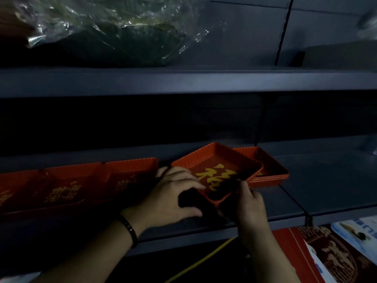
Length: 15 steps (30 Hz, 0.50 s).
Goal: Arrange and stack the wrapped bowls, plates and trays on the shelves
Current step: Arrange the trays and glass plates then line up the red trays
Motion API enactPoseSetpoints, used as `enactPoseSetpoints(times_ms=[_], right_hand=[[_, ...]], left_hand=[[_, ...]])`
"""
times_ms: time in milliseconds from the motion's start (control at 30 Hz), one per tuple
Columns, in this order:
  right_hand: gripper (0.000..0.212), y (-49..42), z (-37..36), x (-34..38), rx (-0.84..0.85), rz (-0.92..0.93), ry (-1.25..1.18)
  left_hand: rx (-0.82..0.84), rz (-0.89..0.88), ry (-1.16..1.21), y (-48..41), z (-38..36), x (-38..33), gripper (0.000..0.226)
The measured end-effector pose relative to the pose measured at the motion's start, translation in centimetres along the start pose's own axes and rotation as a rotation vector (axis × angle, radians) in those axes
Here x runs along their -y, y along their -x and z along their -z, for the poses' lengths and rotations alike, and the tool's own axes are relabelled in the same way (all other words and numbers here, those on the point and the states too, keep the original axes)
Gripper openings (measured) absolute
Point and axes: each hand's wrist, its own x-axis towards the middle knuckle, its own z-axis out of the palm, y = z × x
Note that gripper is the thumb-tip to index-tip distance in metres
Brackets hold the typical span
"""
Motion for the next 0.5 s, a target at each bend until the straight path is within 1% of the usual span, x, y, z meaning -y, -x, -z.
enactPoseSetpoints(times_ms=[33,133,200,233,300,367,433,500], right_hand=[[0.040,0.1,0.4,0.3,-0.006,0.018,0.030],[0.048,0.2,1.5,1.0,-0.009,0.031,0.062],[0.056,-0.1,2.5,1.4,-0.011,0.013,0.092],[0.057,-0.3,2.9,1.6,-0.008,0.003,0.113],[0.050,-0.4,3.3,2.3,-0.008,-0.006,0.137],[0.036,-0.3,3.8,2.9,-0.043,0.009,0.100],[0.027,-0.6,4.2,3.0,-0.048,-0.010,-0.022],[0.028,-0.9,4.8,2.8,-0.077,-0.014,-0.166]], left_hand=[[0.022,-0.017,-0.020,0.3,0.3,0.9,0.054],[-0.033,-0.048,-0.120,0.6,0.2,2.6,0.048],[-0.055,-0.088,-0.165,0.2,-0.1,2.8,0.037],[-0.068,-0.123,-0.170,-0.2,-0.4,2.8,0.031],[-0.080,-0.151,-0.117,-1.0,-1.0,2.6,0.024],[-0.102,-0.153,-0.046,-1.9,-1.8,2.3,0.023],[-0.131,-0.145,-0.027,-2.7,-2.6,1.7,0.024],[-0.165,-0.139,-0.033,-3.7,-3.5,1.0,0.027]])
